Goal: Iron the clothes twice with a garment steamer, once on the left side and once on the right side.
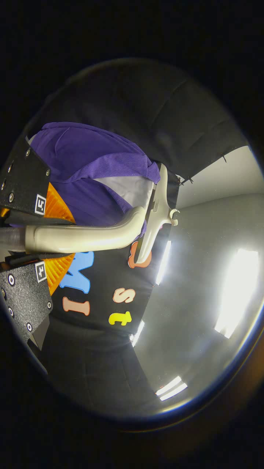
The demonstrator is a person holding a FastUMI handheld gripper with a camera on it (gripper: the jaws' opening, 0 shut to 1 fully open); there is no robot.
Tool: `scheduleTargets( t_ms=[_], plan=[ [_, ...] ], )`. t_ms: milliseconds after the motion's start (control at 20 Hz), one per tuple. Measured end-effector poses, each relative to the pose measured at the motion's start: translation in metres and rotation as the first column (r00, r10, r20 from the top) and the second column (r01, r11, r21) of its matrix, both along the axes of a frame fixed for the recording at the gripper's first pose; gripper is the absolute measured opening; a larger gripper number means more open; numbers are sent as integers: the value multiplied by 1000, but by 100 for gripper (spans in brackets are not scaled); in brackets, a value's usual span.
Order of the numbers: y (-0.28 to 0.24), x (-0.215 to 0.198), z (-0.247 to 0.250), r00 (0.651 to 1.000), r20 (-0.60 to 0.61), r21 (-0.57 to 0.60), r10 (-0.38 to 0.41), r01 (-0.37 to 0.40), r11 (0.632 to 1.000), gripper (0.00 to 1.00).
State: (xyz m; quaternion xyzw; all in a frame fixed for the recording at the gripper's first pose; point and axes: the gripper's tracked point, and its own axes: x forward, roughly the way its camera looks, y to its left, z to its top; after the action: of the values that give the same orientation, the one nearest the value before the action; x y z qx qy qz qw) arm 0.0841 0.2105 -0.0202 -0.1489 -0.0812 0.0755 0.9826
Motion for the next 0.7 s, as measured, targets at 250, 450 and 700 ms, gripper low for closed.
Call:
scheduleTargets(
  t_ms=[250, 450, 700],
  plan=[
    [-2, 2, -39, 998, -63, -40, -14, 11, 999, 32],
    [-8, -2, -78, 994, -111, -88, -16, 6, 996, 32],
    [-20, -13, -120, 988, -154, -132, -6, -14, 991, 32]
  ],
)
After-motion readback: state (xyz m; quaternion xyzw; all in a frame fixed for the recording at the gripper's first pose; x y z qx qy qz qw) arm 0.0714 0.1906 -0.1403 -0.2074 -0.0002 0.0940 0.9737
